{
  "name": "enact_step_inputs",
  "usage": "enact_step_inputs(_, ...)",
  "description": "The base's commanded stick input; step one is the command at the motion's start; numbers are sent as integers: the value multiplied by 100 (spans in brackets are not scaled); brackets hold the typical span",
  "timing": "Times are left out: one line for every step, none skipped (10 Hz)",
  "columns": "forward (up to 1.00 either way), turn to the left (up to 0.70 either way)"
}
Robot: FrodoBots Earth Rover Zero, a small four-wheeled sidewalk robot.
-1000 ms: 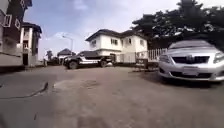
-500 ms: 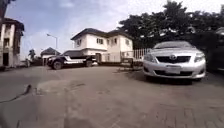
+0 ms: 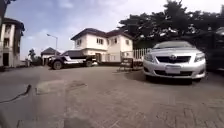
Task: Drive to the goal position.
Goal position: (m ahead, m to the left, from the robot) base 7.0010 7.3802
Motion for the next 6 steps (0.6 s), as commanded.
enact_step_inputs(67,0)
enact_step_inputs(69,0)
enact_step_inputs(70,0)
enact_step_inputs(70,0)
enact_step_inputs(70,0)
enact_step_inputs(70,0)
